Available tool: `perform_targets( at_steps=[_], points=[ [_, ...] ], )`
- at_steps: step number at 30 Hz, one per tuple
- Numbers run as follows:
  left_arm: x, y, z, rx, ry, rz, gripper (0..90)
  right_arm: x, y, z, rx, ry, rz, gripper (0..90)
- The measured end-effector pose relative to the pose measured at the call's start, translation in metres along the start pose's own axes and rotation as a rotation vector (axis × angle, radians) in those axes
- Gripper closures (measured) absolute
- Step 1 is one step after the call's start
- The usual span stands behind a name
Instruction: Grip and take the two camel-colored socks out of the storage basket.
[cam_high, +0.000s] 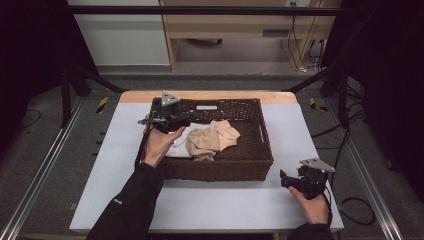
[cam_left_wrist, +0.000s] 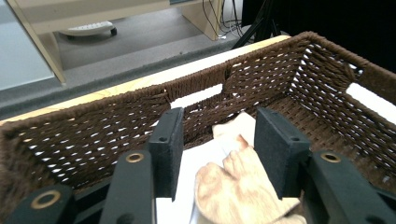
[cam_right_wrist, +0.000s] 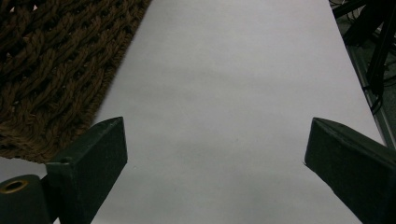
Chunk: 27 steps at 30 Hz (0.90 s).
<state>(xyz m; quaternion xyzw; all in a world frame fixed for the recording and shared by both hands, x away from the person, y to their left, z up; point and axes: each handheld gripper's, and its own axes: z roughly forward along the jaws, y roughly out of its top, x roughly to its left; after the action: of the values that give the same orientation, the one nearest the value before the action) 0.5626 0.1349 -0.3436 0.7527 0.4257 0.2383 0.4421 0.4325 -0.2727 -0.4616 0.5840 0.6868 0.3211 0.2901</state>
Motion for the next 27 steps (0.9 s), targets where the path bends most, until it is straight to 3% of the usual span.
perform_targets(
  at_steps=[4, 8, 12, 20, 22, 27],
  points=[
    [0.004, -0.004, 0.016, -0.003, 0.008, -0.002, 52.7, 0.0, 0.0, 0.001, 0.0, -0.006, -0.006, 5.9],
    [0.005, -0.011, 0.032, 0.055, 0.013, 0.016, 52.5, 0.0, 0.0, 0.002, 0.006, -0.003, -0.003, 5.9],
    [0.005, -0.021, 0.043, 0.081, 0.013, -0.003, 50.2, 0.0, 0.001, 0.003, 0.008, -0.008, 0.001, 5.6],
    [0.002, -0.036, 0.052, 0.139, 0.006, -0.019, 50.1, 0.001, 0.001, 0.005, 0.02, -0.007, -0.003, 5.7],
    [0.0, -0.039, 0.054, 0.175, 0.005, -0.016, 50.0, 0.002, 0.001, 0.005, 0.019, -0.009, -0.007, 5.7],
    [-0.002, -0.043, 0.059, 0.23, 0.023, 0.033, 50.9, 0.003, 0.001, 0.006, 0.024, -0.012, -0.01, 5.7]
  ],
)
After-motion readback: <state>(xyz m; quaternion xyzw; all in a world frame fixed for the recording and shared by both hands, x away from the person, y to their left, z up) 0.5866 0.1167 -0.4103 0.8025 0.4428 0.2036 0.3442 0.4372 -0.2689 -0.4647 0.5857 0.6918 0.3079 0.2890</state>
